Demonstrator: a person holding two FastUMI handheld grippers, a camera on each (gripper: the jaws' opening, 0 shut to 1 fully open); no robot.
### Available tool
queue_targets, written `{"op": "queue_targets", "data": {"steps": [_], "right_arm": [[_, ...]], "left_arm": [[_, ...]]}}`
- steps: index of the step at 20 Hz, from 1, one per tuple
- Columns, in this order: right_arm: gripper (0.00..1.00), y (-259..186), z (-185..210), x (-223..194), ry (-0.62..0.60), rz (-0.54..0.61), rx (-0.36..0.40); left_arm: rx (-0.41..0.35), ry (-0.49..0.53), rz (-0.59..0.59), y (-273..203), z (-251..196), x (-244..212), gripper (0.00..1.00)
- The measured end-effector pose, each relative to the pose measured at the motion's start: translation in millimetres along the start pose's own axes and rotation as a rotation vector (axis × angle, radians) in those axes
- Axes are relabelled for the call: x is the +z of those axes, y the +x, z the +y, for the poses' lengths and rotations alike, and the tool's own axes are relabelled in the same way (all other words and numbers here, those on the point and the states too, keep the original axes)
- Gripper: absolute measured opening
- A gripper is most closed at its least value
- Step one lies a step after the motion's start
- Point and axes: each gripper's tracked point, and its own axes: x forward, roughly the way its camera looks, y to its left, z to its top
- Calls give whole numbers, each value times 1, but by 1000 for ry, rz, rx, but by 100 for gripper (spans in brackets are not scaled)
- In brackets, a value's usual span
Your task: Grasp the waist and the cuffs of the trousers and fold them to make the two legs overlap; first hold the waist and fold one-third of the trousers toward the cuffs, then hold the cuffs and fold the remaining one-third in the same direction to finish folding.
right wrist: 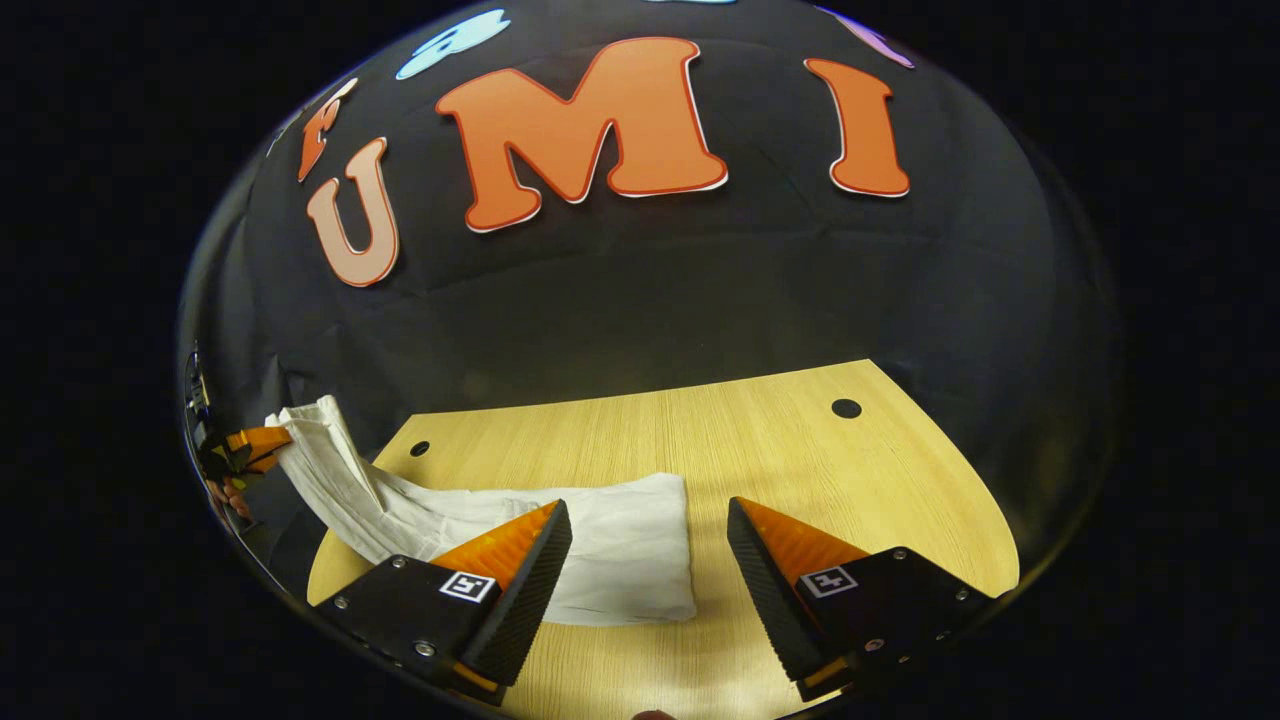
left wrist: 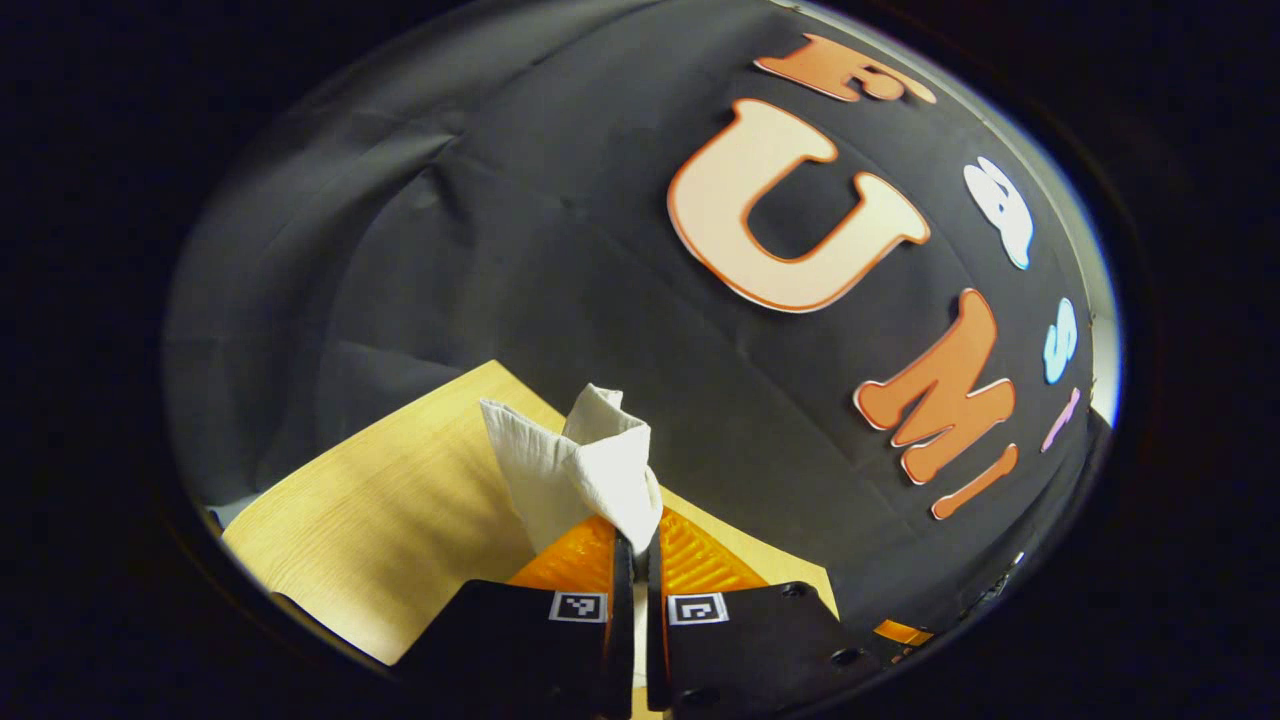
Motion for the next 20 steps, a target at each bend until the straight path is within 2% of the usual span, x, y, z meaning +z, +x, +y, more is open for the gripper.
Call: {"op": "queue_targets", "data": {"steps": [8, 13, 19, 20], "right_arm": [[95, -14, -45, -3, 39, -16, -28], [96, -20, -76, -8, 75, -17, -45], [98, -26, -111, -18, 121, -7, -54], [98, -26, -116, -20, 124, -5, -58]], "left_arm": [[-96, 50, 56, 35, -110, -28, 8], [-126, 93, 118, 64, -167, -68, 8], [-108, 141, 189, 106, -216, -114, 6], [-102, 149, 201, 112, -222, -122, 8]]}}
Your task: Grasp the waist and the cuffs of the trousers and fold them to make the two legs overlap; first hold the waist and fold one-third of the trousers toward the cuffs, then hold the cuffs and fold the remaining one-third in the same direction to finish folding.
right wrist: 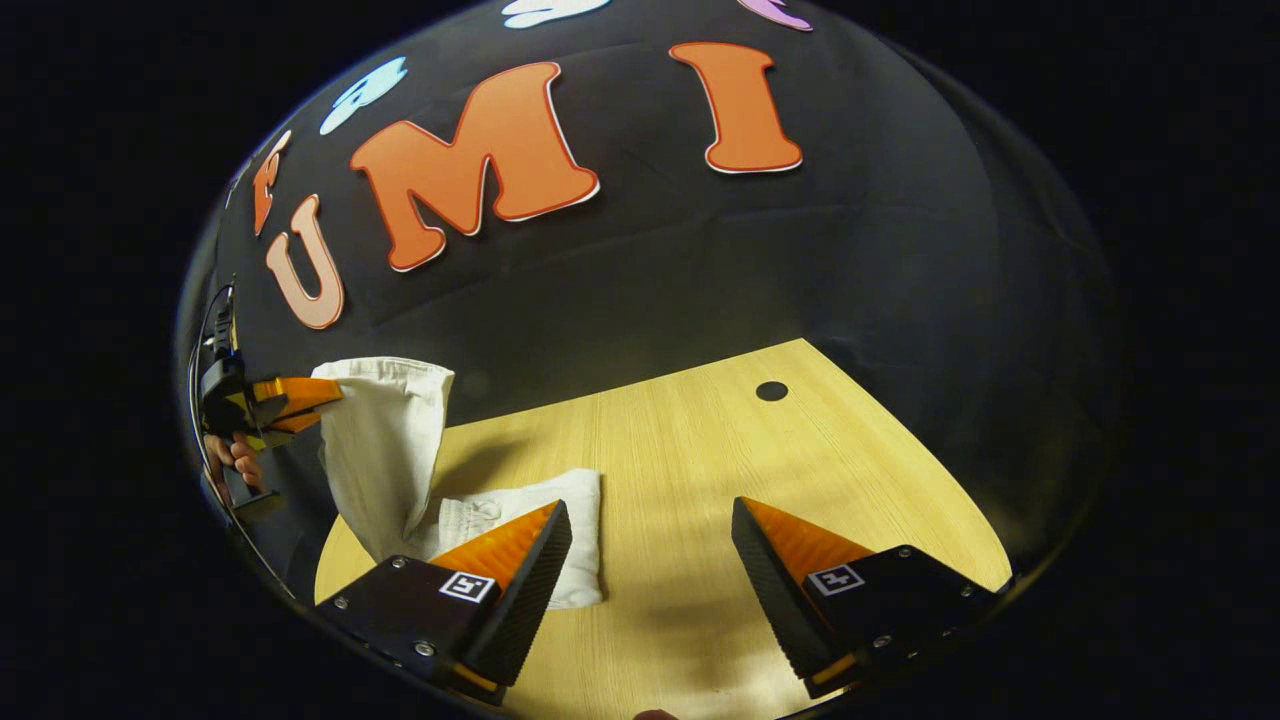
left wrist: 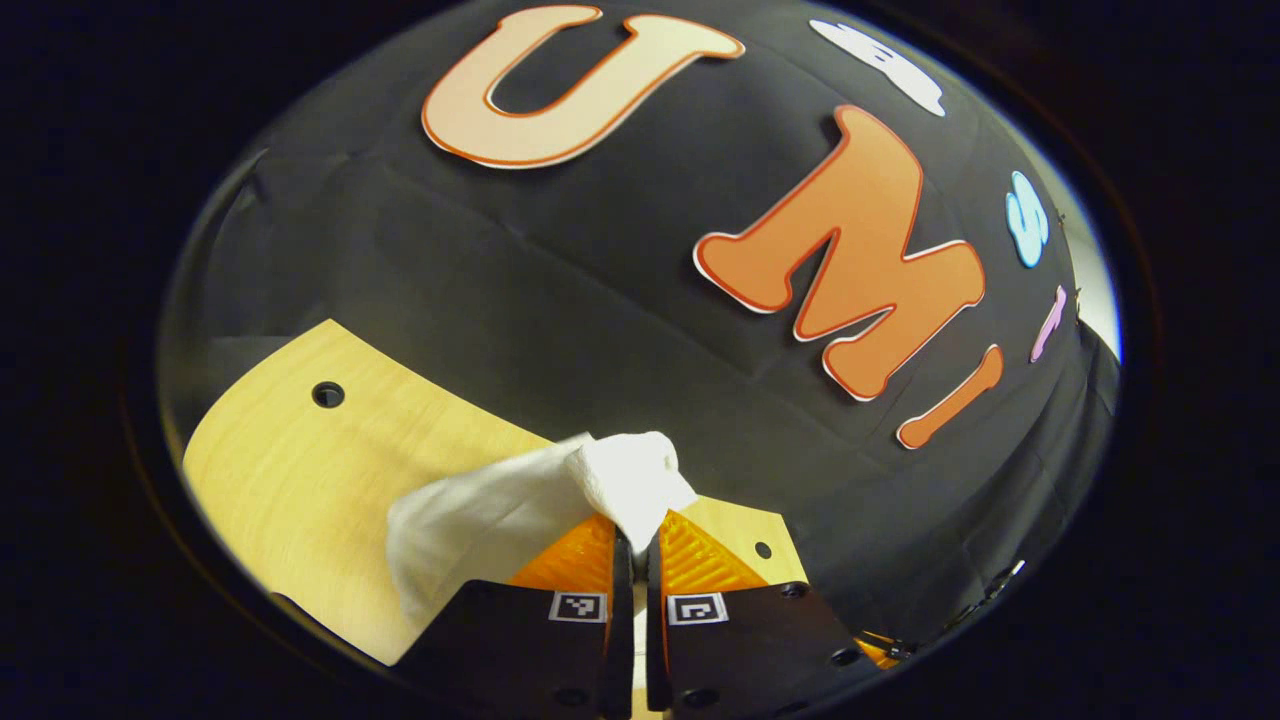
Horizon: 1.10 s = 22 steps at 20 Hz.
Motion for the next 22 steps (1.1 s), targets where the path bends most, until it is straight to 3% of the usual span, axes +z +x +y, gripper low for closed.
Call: {"op": "queue_targets", "data": {"steps": [6, 12, 15, 18, 19, 20, 22], "right_arm": [[98, 3, -32, -5, 41, 12, -10], [98, 8, -52, -13, 72, 31, -22], [98, 10, -56, -13, 75, 35, -23], [98, 14, -53, -15, 75, 41, -17], [98, 13, -52, -15, 75, 41, -14], [98, 13, -50, -14, 74, 41, -8], [98, 13, -48, -14, 65, 41, -8]], "left_arm": [[18, 76, 121, 40, -39, -59, 8], [-40, 336, 281, 64, -75, -148, 8], [-99, 428, 391, 48, -76, -198, 10], [-137, 440, 529, 31, -78, -272, 19], [-156, 438, 563, 24, -78, -286, 31], [-198, 425, 591, 14, -85, -299, 29], [-247, 438, 595, -4, -97, -308, 64]]}}
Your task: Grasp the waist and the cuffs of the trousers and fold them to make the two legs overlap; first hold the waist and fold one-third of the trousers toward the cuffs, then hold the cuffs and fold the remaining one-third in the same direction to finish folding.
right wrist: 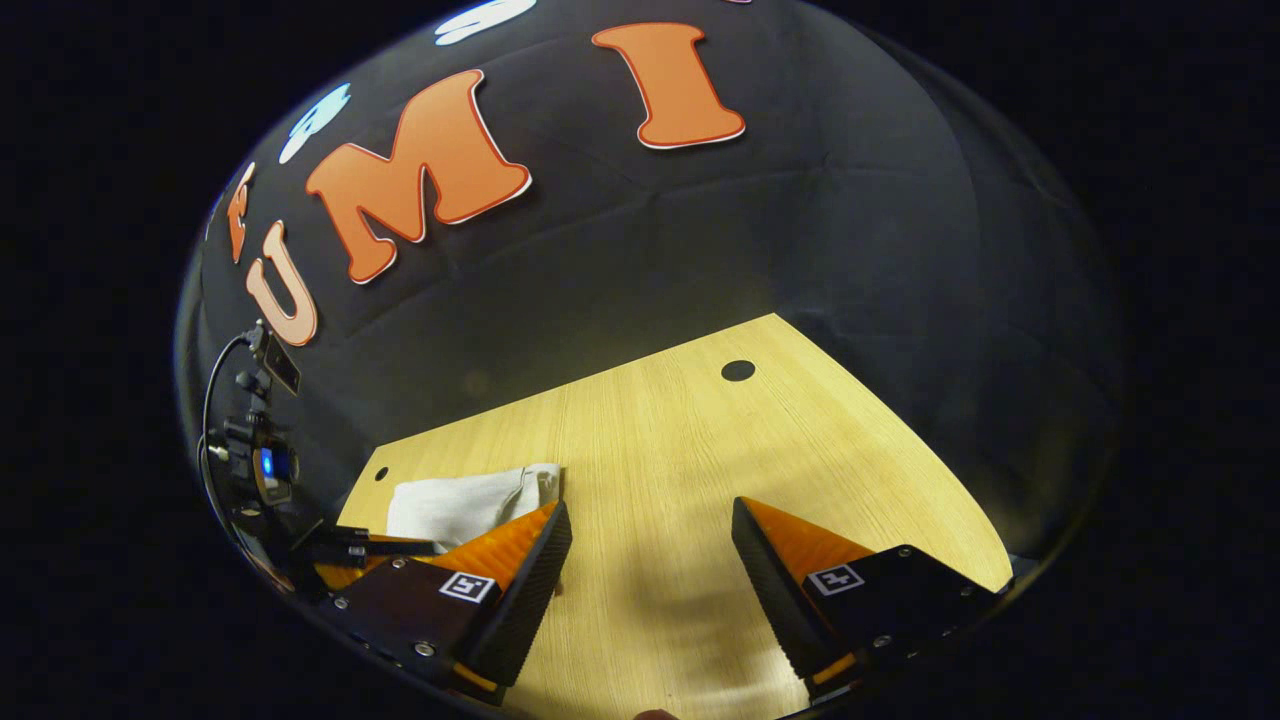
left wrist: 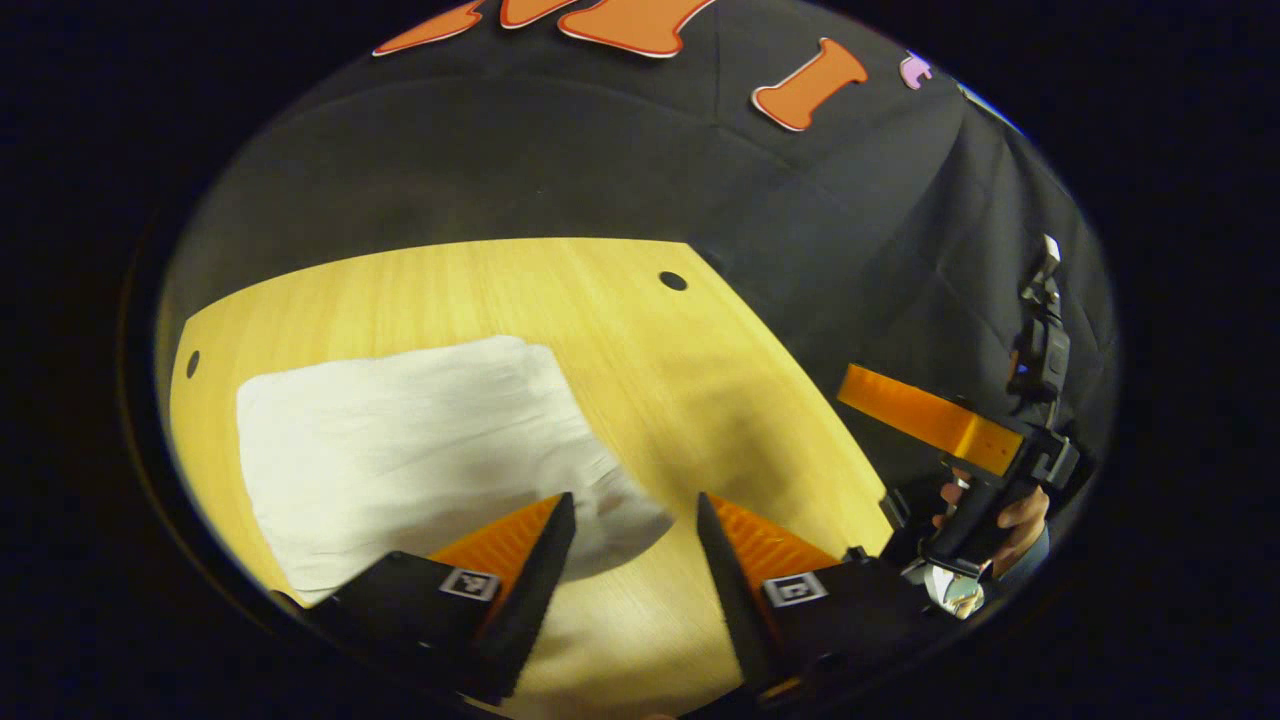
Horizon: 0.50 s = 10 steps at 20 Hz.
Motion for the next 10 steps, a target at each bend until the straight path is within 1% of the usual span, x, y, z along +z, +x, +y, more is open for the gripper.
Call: {"op": "queue_targets", "data": {"steps": [2, 3, 5, 6, 7, 10], "right_arm": [[98, -1, 5, 3, -13, -9, -2], [98, -1, 8, 7, -23, -20, -2], [98, -6, 16, 19, -57, -51, -5], [98, -10, 22, 26, -78, -71, -4], [98, -14, 29, 36, -101, -99, -3], [98, -28, 56, 67, -184, -190, 7]], "left_arm": [[13, 37, -39, -15, 2, 11, 99], [24, 55, -72, -18, 4, 16, 94], [82, 107, -145, -33, 18, 29, 96], [121, 134, -187, -41, 26, 37, 99], [160, 155, -229, -49, 36, 45, 99], [280, 174, -379, -86, 65, 69, 99]]}}
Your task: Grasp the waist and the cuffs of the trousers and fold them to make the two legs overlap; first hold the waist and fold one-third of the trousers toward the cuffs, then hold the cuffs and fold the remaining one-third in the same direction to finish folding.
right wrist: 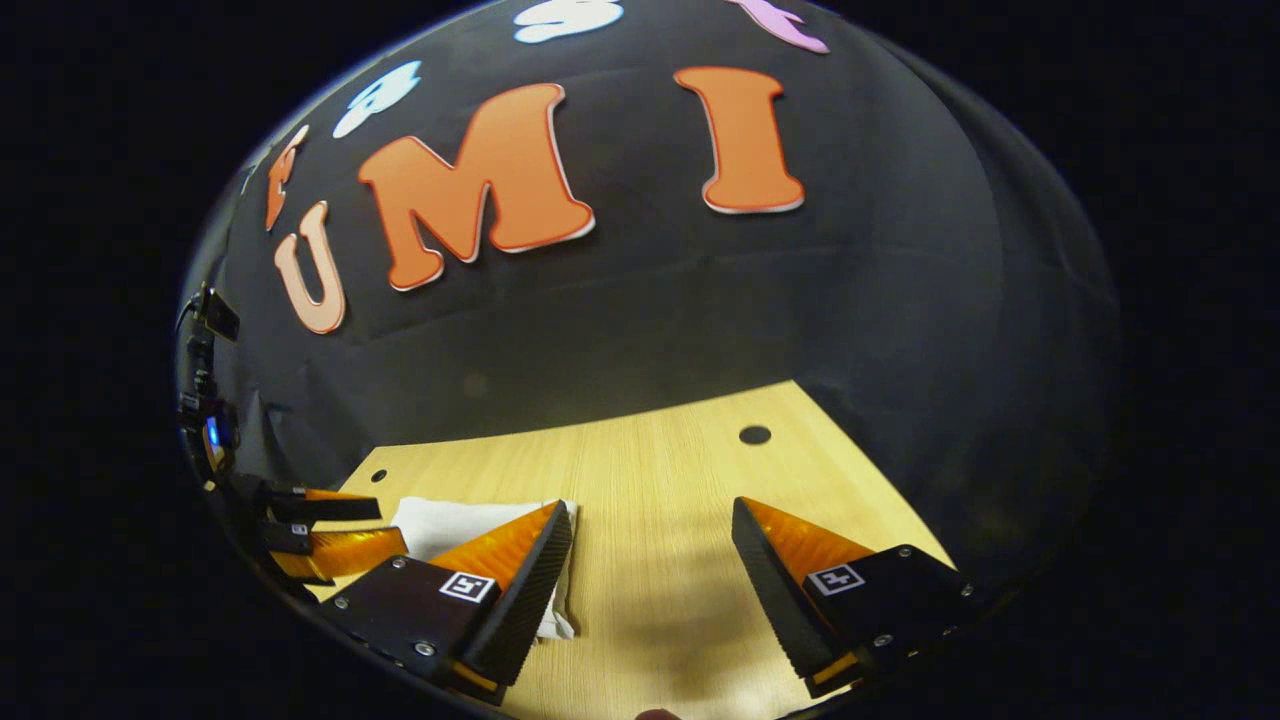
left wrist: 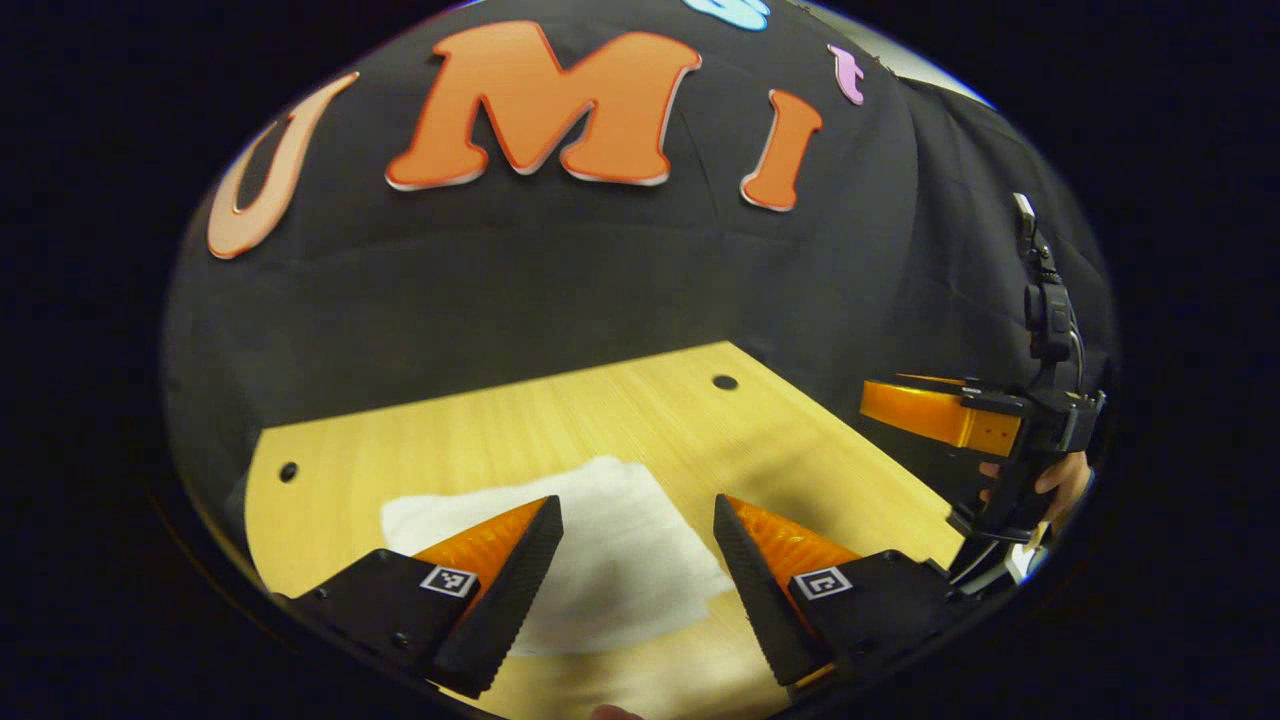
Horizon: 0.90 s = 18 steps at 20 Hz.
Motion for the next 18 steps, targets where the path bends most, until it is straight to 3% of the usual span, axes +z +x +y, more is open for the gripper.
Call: {"op": "queue_targets", "data": {"steps": [5, 9, 18], "right_arm": [[98, -14, 45, 47, -107, -123, 42], [98, -27, 81, 68, -158, -181, 95], [98, -71, 137, 83, -188, -263, 120]], "left_arm": [[180, 18, -207, -27, 39, 28, 100], [295, 84, -353, -62, 42, 47, 99], [377, 33, -542, -136, 62, 61, 95]]}}
